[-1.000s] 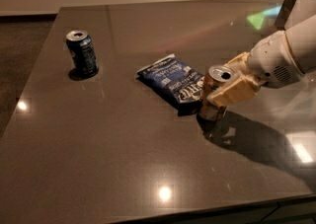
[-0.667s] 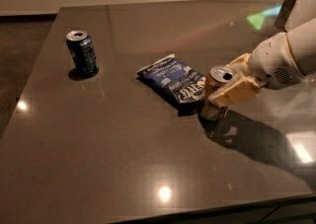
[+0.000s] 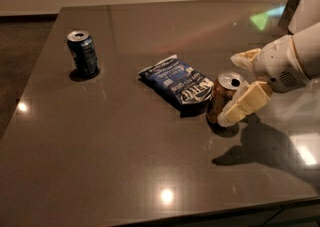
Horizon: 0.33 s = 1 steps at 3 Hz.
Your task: Move orange can near blue chip bag
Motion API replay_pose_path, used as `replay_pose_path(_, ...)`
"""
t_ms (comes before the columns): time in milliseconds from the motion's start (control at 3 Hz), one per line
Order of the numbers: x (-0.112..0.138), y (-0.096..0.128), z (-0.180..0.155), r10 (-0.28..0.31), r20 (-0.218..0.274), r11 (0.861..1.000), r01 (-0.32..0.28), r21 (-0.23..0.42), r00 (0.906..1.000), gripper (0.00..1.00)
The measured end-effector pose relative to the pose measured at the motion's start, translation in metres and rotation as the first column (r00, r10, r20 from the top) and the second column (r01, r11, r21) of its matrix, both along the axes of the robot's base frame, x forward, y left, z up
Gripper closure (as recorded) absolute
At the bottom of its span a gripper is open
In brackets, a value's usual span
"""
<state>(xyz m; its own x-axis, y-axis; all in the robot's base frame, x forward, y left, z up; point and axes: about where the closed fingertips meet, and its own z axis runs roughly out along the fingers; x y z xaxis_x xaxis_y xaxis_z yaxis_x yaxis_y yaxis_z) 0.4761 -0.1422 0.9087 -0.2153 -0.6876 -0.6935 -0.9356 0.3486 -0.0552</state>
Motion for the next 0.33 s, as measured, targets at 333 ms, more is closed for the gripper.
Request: replay_pose_path(333,0.0000,0.0001,0.0000,0.000,0.000,1.000,0.000,0.000,1.0000,0.00)
